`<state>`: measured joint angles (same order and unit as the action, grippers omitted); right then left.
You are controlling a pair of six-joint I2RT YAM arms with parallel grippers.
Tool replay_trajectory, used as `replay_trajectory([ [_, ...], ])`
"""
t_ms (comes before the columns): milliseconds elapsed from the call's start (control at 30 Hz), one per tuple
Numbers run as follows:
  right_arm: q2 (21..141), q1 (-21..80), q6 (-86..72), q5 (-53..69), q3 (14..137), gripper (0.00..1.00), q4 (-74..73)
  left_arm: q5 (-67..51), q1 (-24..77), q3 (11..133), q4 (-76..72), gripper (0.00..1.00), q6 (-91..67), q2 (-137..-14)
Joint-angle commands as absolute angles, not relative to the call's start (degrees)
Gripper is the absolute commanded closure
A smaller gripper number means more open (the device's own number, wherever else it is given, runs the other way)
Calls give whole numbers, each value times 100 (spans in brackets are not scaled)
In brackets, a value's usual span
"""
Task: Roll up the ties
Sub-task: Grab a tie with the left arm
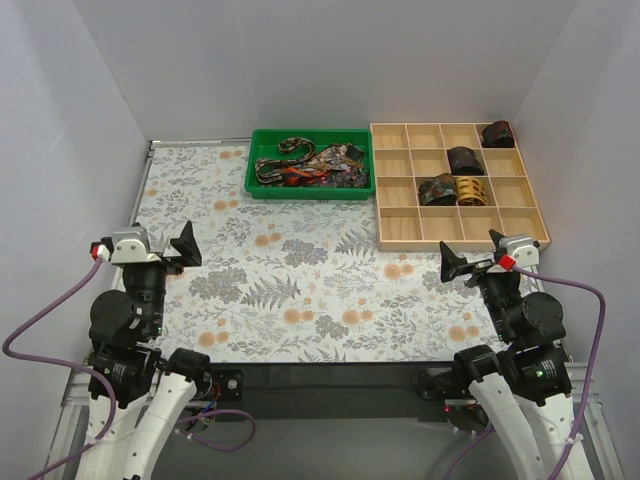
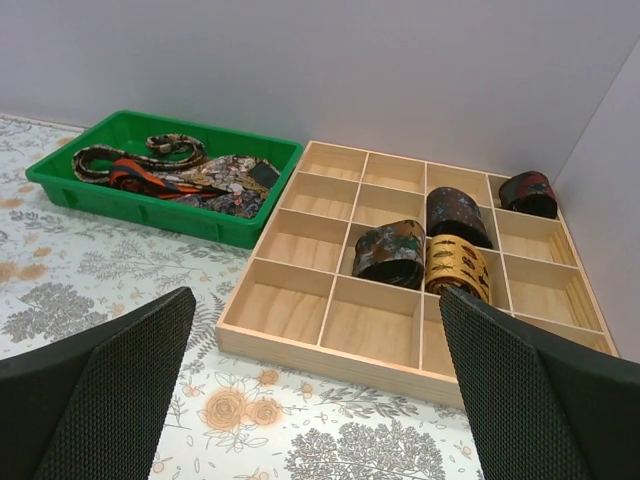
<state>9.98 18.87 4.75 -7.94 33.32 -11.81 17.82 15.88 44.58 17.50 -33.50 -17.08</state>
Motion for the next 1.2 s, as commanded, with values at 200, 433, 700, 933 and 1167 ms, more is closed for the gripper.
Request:
replay_trajectory([
  [200,1098,1907,212,-563,3173,2,-624,1082,1600,4509,1653,2,-3454,-2943],
  [433,1301,1907,70,-220,2945,2,-598,501,1600,5210,1336,2,-3095,-5358],
  [700,1187,1916,-158,-202,2558,2,-458,456,1582,7389,1204,5,-2076,-8847],
  [933,1046,1925,-79,-193,2382,2,-387,553,1406,9182,1230,22,-1443,-11273],
  [1167,1335,1925,-53,-35,2373,1,-369,817,1354,10669,1239,42,-1011,-12866],
])
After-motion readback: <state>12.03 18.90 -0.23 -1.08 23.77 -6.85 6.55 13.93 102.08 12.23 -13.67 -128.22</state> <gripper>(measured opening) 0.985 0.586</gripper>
